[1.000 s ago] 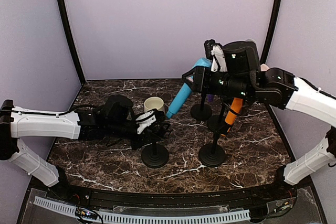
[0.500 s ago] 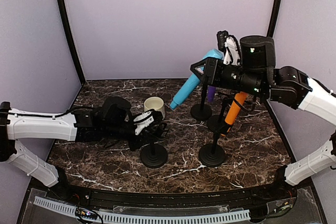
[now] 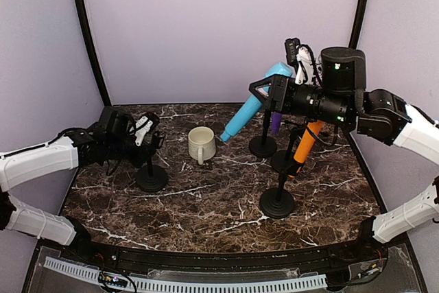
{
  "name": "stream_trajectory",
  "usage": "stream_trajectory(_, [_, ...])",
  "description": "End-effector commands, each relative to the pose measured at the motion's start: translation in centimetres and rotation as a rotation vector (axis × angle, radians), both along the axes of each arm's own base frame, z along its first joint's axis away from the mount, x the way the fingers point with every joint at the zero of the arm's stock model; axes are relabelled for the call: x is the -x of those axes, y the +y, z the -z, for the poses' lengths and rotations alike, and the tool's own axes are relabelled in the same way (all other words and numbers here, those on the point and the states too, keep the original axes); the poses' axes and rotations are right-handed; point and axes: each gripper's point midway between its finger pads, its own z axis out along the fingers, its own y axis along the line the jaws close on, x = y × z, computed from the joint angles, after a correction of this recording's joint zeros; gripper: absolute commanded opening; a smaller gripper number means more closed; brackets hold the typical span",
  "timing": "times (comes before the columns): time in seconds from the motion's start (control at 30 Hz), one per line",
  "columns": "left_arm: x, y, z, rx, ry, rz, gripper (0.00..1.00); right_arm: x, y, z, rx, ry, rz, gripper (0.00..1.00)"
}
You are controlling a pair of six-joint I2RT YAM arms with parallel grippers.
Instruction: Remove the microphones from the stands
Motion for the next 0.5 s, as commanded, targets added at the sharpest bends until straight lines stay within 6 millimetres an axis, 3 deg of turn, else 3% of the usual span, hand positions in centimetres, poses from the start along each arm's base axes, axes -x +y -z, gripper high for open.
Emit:
stream_trajectory(0.0, [-5.8,3.0,-3.6,0.018,-0.107,-0.147,0.00,0.3,0.2,-1.1,-0.069,-0.030,-0.030,0.09])
stream_trajectory(0.03, [-7.5,4.1,-3.6,0.004,-0.114,-0.177,0.00,0.4,0.3,-0.9,-0.075,-0.025,-0.035,0.09])
stream_trajectory(0.07, [-9.0,4.4,-4.9,0.021,-0.151,-0.193,0.00,0.5,0.4,-0.7,-0.078,-0.021,-0.041,0.09])
stream_trajectory(0.1, [-10.5,5.6,-3.9,0.014,-0.130,-0.222,0.00,0.5,0.4,-0.6,-0.079,-0.016,-0.043,0.09])
stream_trajectory(0.13, [-12.0,5.8,-5.3,0.037,-0.163,-0.236,0.00,0.6,0.4,-0.5,-0.080,-0.011,-0.046,0.09])
stream_trajectory(0.17, [-13.3,6.8,-4.3,0.035,-0.140,-0.263,0.00,0.6,0.4,-0.4,-0.078,-0.007,-0.044,0.09])
stream_trajectory(0.2, [-14.7,7.0,-5.7,0.052,-0.173,-0.276,0.00,0.7,0.3,-0.3,-0.078,-0.002,-0.044,0.09])
stream_trajectory(0.23, [-15.9,7.9,-4.6,0.050,-0.149,-0.301,0.00,0.7,0.3,-0.2,-0.078,0.000,-0.040,0.09])
stream_trajectory(0.27, [-17.1,8.0,-5.8,0.067,-0.181,-0.309,0.00,0.7,0.2,-0.2,-0.081,0.001,-0.037,0.09])
stream_trajectory(0.3, [-18.2,8.7,-4.8,0.069,-0.160,-0.328,0.00,0.6,0.1,0.0,-0.079,0.003,-0.032,0.09])
stream_trajectory(0.47, [-22.4,10.5,-3.8,0.093,-0.154,-0.393,0.00,0.5,0.2,0.4,-0.066,0.014,-0.021,0.09])
